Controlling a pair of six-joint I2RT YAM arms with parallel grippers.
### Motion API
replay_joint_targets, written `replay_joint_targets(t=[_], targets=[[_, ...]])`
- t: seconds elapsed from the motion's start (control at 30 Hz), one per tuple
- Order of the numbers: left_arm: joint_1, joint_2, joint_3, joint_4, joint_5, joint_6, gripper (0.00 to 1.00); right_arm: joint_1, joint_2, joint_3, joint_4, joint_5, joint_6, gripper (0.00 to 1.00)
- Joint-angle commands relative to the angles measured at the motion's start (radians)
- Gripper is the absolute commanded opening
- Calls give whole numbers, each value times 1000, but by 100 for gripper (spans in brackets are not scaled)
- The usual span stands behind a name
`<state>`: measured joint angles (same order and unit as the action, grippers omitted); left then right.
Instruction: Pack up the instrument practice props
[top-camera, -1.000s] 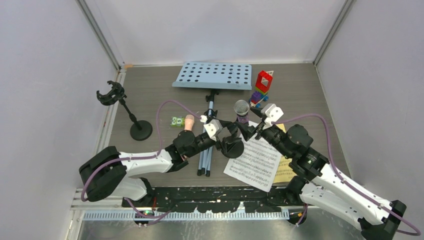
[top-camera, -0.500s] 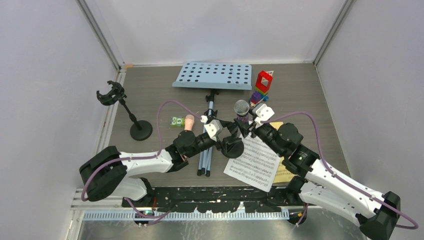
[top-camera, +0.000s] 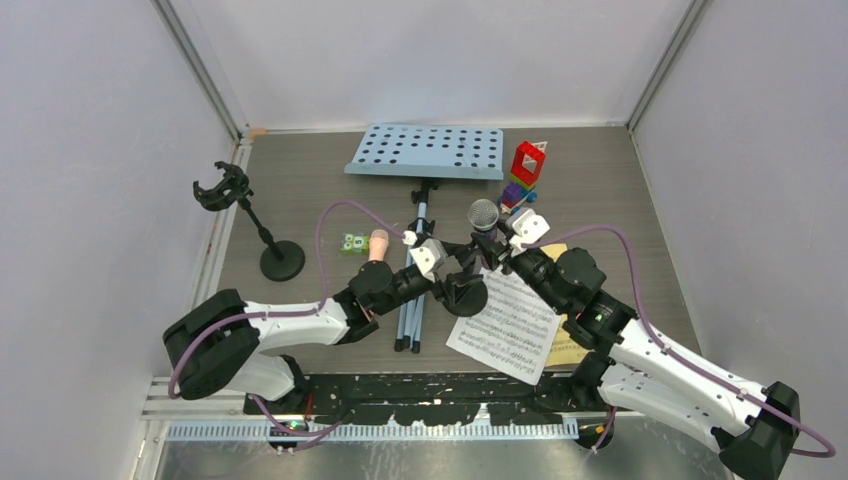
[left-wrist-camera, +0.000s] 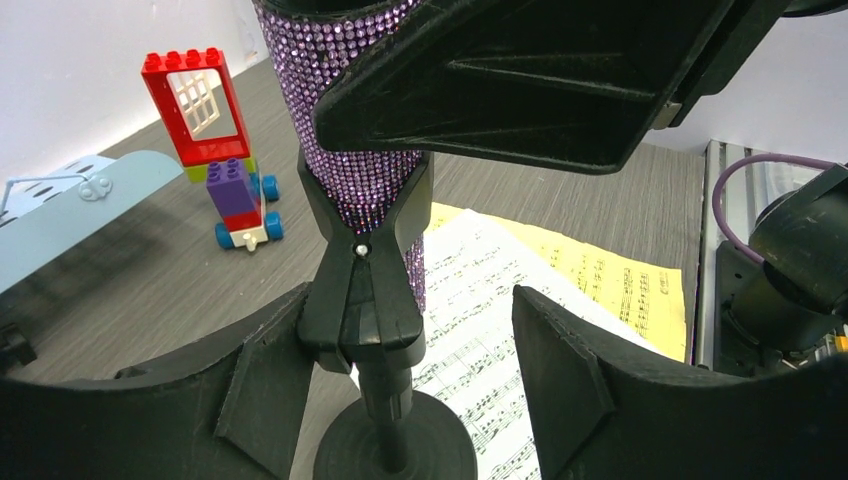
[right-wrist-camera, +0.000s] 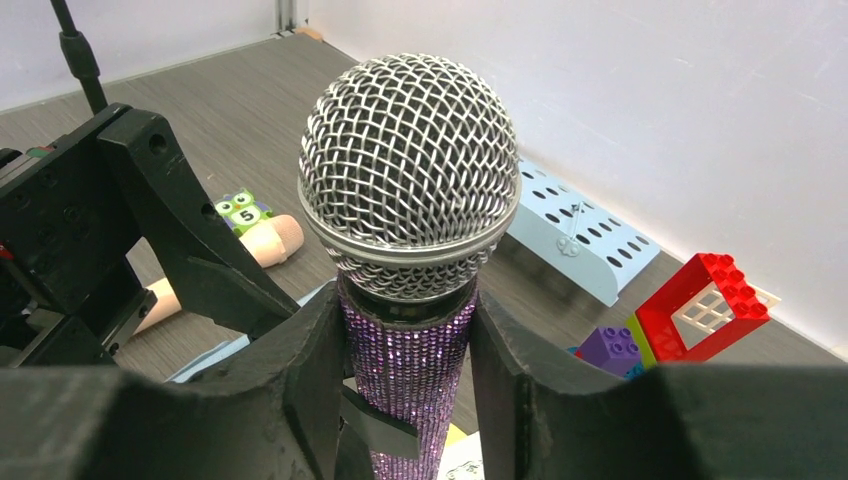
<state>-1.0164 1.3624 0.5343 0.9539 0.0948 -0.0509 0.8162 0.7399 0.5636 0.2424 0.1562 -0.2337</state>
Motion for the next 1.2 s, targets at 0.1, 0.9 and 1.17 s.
replay_joint_targets(t=[0.1, 0.9, 1.17], targets=[[-5, 0, 10, 85, -53, -25, 68, 0, 8, 7, 50, 2, -15, 23], [-4, 7, 17, 85, -118, -44, 0, 0, -59, 26, 15, 54, -41, 19], [-5, 4, 20, 75, -99, -29, 0, 0, -85, 86, -52, 29, -66, 15]])
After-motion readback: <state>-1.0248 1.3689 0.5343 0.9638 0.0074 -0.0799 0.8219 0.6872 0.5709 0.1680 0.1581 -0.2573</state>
